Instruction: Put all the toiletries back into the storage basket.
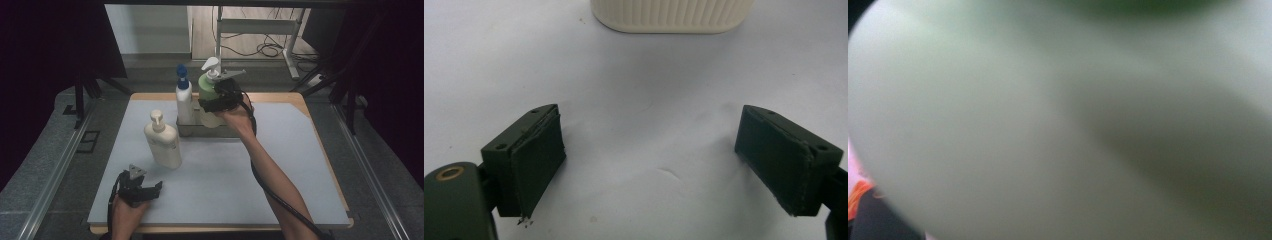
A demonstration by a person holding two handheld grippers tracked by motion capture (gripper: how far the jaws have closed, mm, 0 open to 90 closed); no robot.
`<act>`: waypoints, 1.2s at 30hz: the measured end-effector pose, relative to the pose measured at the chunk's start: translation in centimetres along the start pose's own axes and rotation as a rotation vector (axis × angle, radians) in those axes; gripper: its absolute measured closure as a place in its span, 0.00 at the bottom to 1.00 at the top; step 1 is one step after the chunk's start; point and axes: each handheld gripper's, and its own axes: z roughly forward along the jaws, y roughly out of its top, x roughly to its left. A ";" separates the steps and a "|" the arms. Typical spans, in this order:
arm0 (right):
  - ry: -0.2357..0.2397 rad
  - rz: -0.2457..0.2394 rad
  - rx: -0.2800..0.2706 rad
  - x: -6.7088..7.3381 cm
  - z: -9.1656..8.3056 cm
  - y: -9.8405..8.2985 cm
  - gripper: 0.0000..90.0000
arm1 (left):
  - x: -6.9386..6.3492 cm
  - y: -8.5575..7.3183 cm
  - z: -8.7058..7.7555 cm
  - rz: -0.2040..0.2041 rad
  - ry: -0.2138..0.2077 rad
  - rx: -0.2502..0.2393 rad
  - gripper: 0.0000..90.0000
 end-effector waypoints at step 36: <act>-0.020 0.001 0.065 -0.8 5.2 -0.9 0.13 | 0.0 0.0 0.0 -0.003 0.000 0.002 0.13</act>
